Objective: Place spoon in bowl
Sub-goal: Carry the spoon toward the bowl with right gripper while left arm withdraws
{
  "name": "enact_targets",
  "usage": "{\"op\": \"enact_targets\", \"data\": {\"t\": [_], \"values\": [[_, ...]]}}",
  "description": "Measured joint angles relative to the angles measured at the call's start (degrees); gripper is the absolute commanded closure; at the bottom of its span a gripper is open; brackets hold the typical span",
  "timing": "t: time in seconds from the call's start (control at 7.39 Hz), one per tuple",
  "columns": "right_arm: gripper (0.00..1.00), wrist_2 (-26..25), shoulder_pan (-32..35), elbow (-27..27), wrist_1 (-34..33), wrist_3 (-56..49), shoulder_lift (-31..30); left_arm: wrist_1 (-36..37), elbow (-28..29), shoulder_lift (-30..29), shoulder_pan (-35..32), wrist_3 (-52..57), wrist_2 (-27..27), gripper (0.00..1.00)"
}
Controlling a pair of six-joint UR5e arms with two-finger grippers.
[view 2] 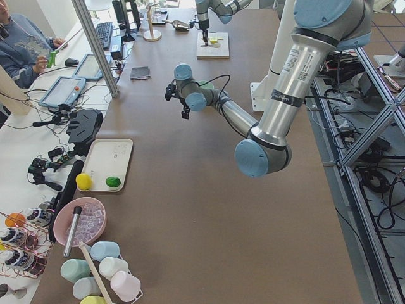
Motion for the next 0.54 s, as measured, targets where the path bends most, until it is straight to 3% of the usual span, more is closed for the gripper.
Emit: {"op": "enact_targets", "data": {"t": [0.54], "values": [[1.0,-2.8,-5.0,1.4,-2.3,16.6,13.6,-0.4,-2.3,15.8,-11.4,24.6,-3.3,0.09]]}}
